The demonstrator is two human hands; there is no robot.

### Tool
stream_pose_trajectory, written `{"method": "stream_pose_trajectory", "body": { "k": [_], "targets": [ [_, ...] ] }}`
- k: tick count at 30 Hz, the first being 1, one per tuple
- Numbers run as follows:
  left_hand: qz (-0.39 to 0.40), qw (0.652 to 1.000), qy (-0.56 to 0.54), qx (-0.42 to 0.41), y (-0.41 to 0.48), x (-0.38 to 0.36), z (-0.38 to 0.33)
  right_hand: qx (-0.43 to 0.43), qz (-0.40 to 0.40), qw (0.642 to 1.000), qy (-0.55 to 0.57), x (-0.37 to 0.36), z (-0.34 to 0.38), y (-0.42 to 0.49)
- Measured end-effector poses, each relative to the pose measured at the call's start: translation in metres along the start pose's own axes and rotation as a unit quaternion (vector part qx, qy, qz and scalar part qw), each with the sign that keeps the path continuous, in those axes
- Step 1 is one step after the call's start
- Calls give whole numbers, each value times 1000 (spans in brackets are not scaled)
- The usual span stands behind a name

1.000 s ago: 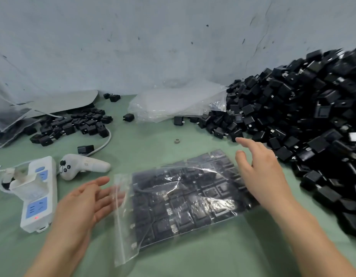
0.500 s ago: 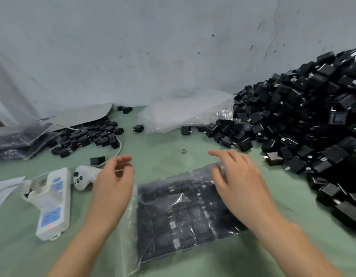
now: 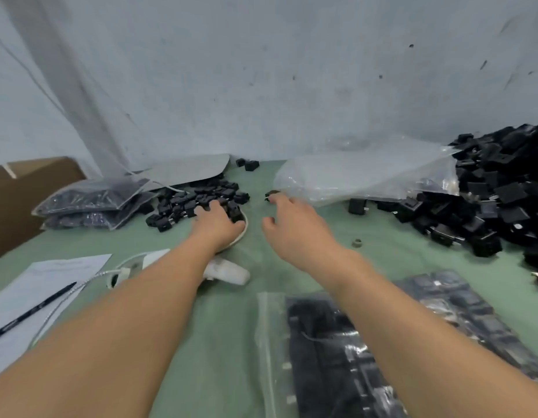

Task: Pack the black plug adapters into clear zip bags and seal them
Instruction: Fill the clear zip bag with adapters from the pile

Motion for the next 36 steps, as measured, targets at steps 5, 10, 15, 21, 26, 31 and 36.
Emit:
{"method": "stream_pose_trajectory", "body": {
  "k": [5, 10, 15, 21, 26, 31, 36],
  "targets": [
    [34, 999, 37, 19, 55, -20, -4, -68, 99, 990, -72, -46, -44, 56],
    [54, 995, 86, 13, 101, -37, -8, -70, 112, 979, -158, -73, -81, 79],
    [49, 994, 96, 5, 127, -51, -3, -53, 85, 981, -167, -81, -88, 86],
    [-15, 998, 58, -2, 110, -56, -12, -42, 57, 980, -183, -82, -85, 84],
    [-28, 994, 106, -29, 102, -50, -18, -33, 53, 978, -200, -82, -84, 81],
    [14, 990, 134, -32, 110, -37, -14, -26, 37, 977, -210, -82, -85, 81],
    [11, 989, 143, -33, 101, -40, -16, -30, 53, 979, -196, -82, -86, 83]
  ]
}}
Point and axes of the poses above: each hand's wrist, its own y-axis towards the middle knuckle, its own x-axis out of the back of the hand, z = x × y, the point moved 6 cm from there along y, towards the middle knuckle, and after that the axes turned 2 degrees about -z, right-handed, at the moved point
